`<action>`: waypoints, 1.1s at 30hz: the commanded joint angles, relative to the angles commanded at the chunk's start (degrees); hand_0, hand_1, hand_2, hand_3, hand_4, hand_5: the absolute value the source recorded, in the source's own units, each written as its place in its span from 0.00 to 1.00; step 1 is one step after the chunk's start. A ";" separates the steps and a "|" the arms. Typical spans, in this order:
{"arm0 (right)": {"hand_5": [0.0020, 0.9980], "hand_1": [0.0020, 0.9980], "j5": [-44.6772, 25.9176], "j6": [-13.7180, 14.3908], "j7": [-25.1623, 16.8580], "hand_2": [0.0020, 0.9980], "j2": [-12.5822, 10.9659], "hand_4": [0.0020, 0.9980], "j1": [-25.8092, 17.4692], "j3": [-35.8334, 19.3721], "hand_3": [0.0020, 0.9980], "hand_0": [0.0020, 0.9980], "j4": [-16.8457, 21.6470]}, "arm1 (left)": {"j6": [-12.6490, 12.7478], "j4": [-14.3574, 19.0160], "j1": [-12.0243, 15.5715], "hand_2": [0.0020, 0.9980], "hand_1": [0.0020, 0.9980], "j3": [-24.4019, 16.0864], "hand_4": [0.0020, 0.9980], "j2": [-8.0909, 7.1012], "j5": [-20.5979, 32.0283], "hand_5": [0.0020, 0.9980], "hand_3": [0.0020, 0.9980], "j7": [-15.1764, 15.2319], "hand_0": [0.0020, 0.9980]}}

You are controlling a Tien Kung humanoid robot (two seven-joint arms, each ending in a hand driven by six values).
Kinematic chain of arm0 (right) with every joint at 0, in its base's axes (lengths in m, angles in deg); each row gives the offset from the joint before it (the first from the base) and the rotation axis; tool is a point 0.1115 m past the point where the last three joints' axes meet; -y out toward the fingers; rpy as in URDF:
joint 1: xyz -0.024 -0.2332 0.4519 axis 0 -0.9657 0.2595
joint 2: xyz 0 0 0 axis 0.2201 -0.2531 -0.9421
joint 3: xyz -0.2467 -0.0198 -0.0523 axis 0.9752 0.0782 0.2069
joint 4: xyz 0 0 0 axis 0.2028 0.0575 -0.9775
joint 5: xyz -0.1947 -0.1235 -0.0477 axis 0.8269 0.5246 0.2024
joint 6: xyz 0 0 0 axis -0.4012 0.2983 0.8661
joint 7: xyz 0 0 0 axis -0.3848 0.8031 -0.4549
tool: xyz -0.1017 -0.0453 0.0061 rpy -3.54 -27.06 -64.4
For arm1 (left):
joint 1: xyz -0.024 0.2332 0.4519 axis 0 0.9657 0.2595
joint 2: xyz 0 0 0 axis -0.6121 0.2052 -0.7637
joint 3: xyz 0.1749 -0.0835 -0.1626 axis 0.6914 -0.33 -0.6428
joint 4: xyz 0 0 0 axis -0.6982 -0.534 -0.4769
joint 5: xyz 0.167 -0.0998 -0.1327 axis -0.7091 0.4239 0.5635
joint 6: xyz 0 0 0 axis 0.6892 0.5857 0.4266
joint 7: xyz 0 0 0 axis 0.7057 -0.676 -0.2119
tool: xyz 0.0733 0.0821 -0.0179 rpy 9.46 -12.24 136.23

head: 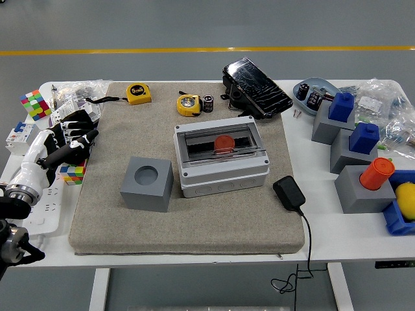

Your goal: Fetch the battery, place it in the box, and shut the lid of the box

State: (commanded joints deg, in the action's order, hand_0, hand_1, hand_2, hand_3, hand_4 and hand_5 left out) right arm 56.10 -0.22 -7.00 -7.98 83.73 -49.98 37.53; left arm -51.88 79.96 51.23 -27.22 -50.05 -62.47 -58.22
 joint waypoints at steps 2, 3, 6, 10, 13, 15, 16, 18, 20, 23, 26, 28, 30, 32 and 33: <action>0.48 0.67 2.91 -0.10 0.95 0.69 0.12 0.91 -0.03 -2.90 0.53 0.67 0.00 | -0.03 0.02 0.10 0.62 0.65 -0.12 1.00 0.07 -0.08 0.35 0.62 -0.04 0.50; 0.48 0.67 5.00 -0.18 1.64 0.69 0.18 0.91 -0.06 -4.91 0.53 0.67 0.00 | 0.00 0.04 0.07 0.62 0.65 -0.28 1.00 0.19 -0.13 0.35 0.62 -0.04 0.50; 0.48 0.67 6.56 -0.22 2.03 0.69 0.14 0.91 -0.09 -6.23 0.53 0.67 0.00 | -0.03 0.07 -0.09 0.62 0.65 -0.40 1.00 0.36 -0.25 0.35 0.62 -0.05 0.50; 0.48 0.67 5.80 -0.19 1.82 0.69 0.11 0.91 0.08 -5.44 0.53 0.67 0.00 | -0.17 0.29 -0.51 0.62 0.65 -0.24 1.00 0.23 -0.35 0.35 0.62 -0.14 0.50; 0.48 0.67 5.39 -0.18 1.75 0.69 0.31 0.91 0.29 -4.94 0.53 0.67 0.00 | -0.14 0.43 -0.61 0.62 0.65 -0.27 1.00 0.04 -0.39 0.35 0.62 -0.14 0.50; 0.48 0.67 4.77 -0.20 1.67 0.69 0.50 0.91 0.48 -4.13 0.53 0.67 0.00 | -0.12 0.52 -0.51 0.62 0.65 -0.47 1.00 -0.05 -0.42 0.35 0.62 -0.15 0.50; 0.48 0.67 4.31 -0.19 1.55 0.69 0.55 0.91 0.56 -3.61 0.53 0.67 0.00 | -0.10 0.54 -0.47 0.62 0.65 -0.54 1.00 -0.07 -0.44 0.35 0.62 -0.14 0.50; 0.48 0.67 2.70 -0.14 1.12 0.69 0.61 0.91 0.74 -1.87 0.53 0.67 0.00 | -0.08 0.50 -0.37 0.62 0.65 -0.71 1.00 -0.08 -0.50 0.35 0.62 -0.19 0.50; 0.48 0.67 1.39 -0.11 0.82 0.69 0.61 0.91 0.92 -0.34 0.53 0.67 0.00 | -0.10 0.48 -0.37 0.62 0.65 -0.81 1.00 -0.08 -0.55 0.35 0.62 -0.26 0.50; 0.48 0.67 0.97 -0.04 0.70 0.69 0.45 0.91 1.15 -0.04 0.53 0.67 0.00 | -0.13 0.39 -0.61 0.62 0.65 -0.73 1.00 0.07 -0.70 0.35 0.62 -0.46 0.50; 0.48 0.67 2.37 -0.09 1.09 0.69 0.28 0.91 1.02 -1.43 0.53 0.67 0.00 | -0.25 0.36 -0.90 0.62 0.65 -0.43 1.00 0.14 -0.84 0.35 0.62 -0.68 0.50; 0.48 0.67 3.89 -0.16 1.56 0.69 0.24 0.91 0.92 -2.93 0.53 0.67 0.00 | -0.24 0.39 -0.98 0.62 0.65 -0.32 1.00 0.18 -0.81 0.35 0.62 -0.67 0.50; 0.48 0.67 5.42 -0.15 1.94 0.69 0.21 0.91 0.79 -4.68 0.53 0.67 0.00 | -0.19 0.36 -1.14 0.62 0.65 -0.14 1.00 0.16 -0.73 0.35 0.62 -0.65 0.50; 0.48 0.67 6.01 -0.25 2.12 0.69 0.31 0.91 0.67 -5.30 0.53 0.67 0.00 | -0.19 0.31 -1.30 0.62 0.64 0.07 1.00 0.00 -0.68 0.35 0.62 -0.67 0.50; 0.48 0.67 5.92 -0.32 2.13 0.69 0.37 0.91 0.60 -5.16 0.53 0.67 0.00 | -0.19 0.28 -1.40 0.62 0.64 0.16 1.00 -0.09 -0.65 0.35 0.62 -0.69 0.50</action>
State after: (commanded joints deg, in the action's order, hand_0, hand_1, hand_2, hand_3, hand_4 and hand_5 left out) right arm 62.02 -0.53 -4.88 -7.61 84.34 -55.13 37.52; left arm -52.07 80.24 49.82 -27.06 -50.14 -63.12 -58.92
